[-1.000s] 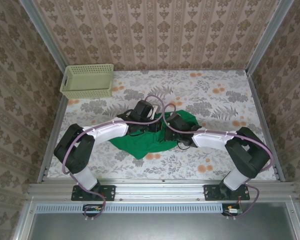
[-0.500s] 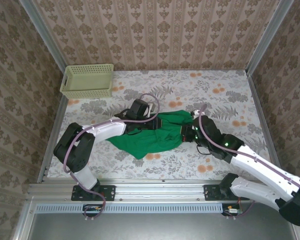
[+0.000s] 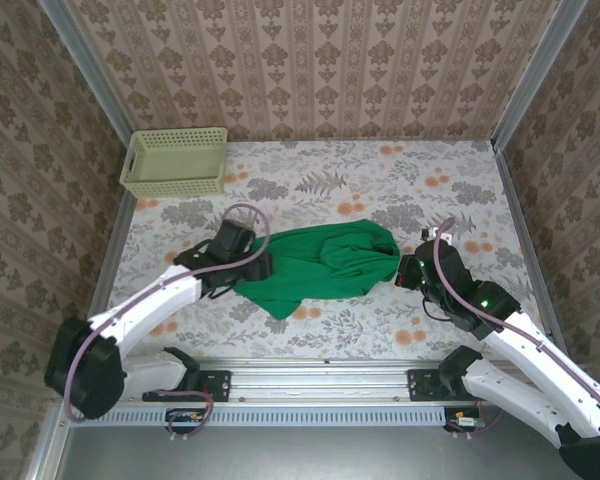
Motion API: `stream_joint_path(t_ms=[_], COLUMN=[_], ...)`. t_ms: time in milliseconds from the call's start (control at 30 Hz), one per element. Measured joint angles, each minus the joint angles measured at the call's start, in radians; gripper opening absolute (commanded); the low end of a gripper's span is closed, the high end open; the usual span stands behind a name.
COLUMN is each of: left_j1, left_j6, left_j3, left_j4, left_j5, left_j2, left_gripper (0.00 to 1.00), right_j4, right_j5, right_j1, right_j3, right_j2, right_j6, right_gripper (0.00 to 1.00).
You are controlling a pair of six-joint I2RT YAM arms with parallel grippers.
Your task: Fold the inside-out t-shirt
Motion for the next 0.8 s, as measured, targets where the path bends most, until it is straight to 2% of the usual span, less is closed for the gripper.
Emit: stream_joint_path(t_ms=[133, 233, 300, 433, 633, 800], left_j1=[0.167, 0.272, 0.312, 0.342, 0.351, 0.366], left_j6=[-0.016, -0.025, -0.03, -0.034, -0.048, -0.068], left_j3=[-0.085, -0.148, -0.172, -0.188, -0.204, -0.187], left_j4=[-0.102, -0.115, -0.114, -0.072, 0.102, 0.09], left_j5=[-0.026, 0.018, 0.05, 0.12, 0.249, 0.237], left_j2=[-0.068, -0.084, -0.081, -0.03, 0.088, 0.132], left_gripper=[0.63, 0.6, 0.59, 0.53, 0.52, 0.29], right_j4=[-0.001, -0.005, -0.008, -0.008, -0.008, -0.008], right_j5=[0.006, 0.006, 0.006, 0.005, 0.005, 0.005], right_j1=[-0.022, -0.044, -0.059, -0.074, -0.084, -0.09], right_j3=[0.0, 0.0, 0.0, 0.0, 0.0, 0.0], right_j2=[0.027, 0.038, 0.041, 0.043, 0.043, 0.043], right_j6=[0.0, 0.001, 0.001, 0.0, 0.0, -0.001], right_gripper=[0.0, 0.0, 0.0, 0.0, 0.0, 0.0])
